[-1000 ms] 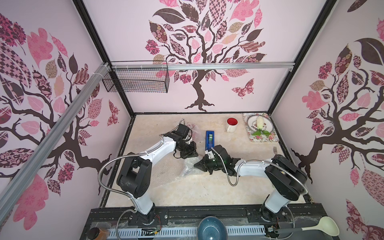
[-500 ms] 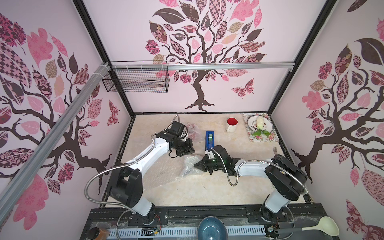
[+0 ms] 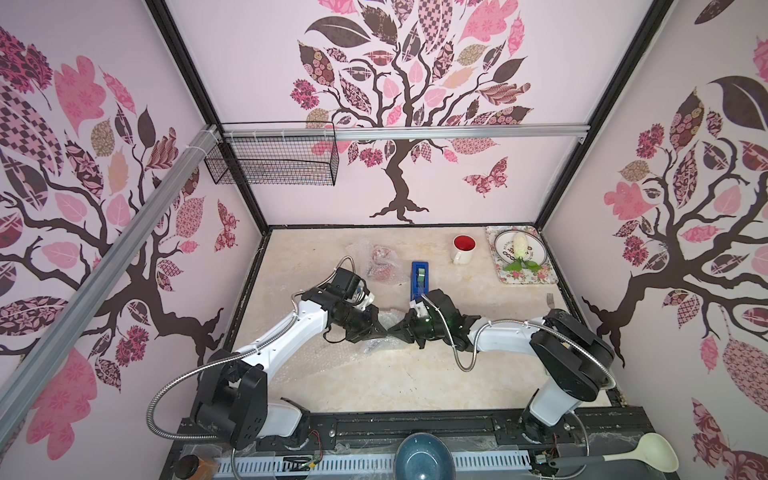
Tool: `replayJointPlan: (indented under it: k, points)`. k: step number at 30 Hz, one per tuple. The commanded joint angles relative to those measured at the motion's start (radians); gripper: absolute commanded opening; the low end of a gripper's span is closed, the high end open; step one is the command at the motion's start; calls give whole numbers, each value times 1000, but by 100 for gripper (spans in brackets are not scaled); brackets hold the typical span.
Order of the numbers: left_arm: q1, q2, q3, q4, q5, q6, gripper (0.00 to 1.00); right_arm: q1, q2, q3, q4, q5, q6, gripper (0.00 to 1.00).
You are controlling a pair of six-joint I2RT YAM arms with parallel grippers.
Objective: Wrap mugs in bubble wrap
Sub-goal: Stick the tape on the bubble wrap.
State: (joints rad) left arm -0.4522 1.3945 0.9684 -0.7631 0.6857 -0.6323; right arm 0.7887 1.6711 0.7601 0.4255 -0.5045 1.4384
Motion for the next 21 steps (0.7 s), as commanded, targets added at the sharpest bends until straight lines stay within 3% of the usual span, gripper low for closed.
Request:
replayJointPlan:
  k: [1, 21]
  points:
    - [-3, 9, -15, 33, 9, 32, 0, -3, 12, 9, -73, 34, 66, 0]
    - [-49, 52, -51, 27, 29, 127, 0, 1, 19, 15, -74, 43, 70, 0]
